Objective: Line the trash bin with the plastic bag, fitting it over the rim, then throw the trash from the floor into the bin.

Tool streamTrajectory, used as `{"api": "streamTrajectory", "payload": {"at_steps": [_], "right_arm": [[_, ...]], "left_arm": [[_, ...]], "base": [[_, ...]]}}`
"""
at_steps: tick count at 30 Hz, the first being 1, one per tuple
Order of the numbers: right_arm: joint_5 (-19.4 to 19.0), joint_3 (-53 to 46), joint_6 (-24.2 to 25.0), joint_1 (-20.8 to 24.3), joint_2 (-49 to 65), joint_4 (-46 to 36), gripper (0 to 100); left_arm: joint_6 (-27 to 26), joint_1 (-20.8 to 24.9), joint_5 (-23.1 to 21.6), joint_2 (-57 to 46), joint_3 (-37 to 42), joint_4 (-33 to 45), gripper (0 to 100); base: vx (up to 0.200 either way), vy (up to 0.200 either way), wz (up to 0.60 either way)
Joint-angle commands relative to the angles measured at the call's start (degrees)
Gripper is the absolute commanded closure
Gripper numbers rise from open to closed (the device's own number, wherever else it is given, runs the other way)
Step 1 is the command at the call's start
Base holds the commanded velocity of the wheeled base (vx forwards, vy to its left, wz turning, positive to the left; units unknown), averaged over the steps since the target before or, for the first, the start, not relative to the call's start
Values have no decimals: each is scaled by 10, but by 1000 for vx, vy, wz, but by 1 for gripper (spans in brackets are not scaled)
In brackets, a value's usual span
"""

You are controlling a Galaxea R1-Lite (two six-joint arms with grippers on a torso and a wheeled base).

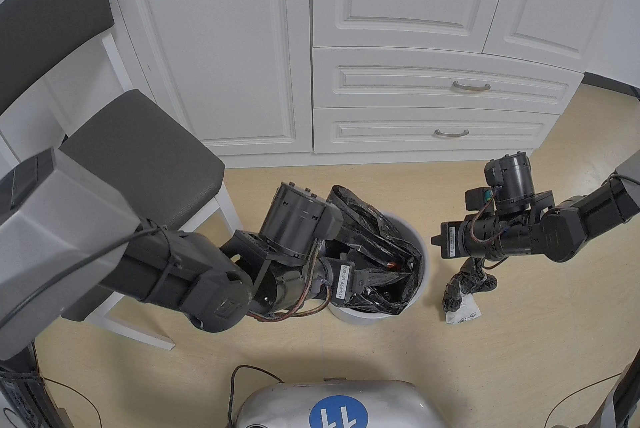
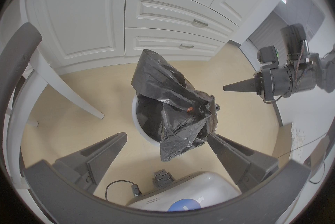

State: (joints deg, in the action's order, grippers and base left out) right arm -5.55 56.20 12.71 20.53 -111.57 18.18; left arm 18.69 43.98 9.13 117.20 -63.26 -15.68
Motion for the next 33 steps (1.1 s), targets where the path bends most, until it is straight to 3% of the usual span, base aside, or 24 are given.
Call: {"api": "streamTrajectory", "payload": {"at_steps": [1,10,14,15,24,33], "right_arm": [[3,-2,0,11,-18,0,100],[4,-3,1,19,-33,12,100],[4,-43,-20,13,-11,91,100],[4,-48,-27,12,-11,97,0],[41,-50,-60,6,-60,107,0],[41,-43,-73,-16,-79,107,0]], "left_arm": [[-9,2,-1,7,3,-1,0],[-13,3,-1,8,16,-26,0],[-14,2,-1,6,33,-55,0],[-14,2,-1,6,34,-57,0],[-14,2,0,6,38,-59,0],[-13,2,0,8,41,-59,0]], "base": [[0,0,0],[0,0,0],[0,0,0],[0,0,0],[0,0,0],[0,0,0]]}}
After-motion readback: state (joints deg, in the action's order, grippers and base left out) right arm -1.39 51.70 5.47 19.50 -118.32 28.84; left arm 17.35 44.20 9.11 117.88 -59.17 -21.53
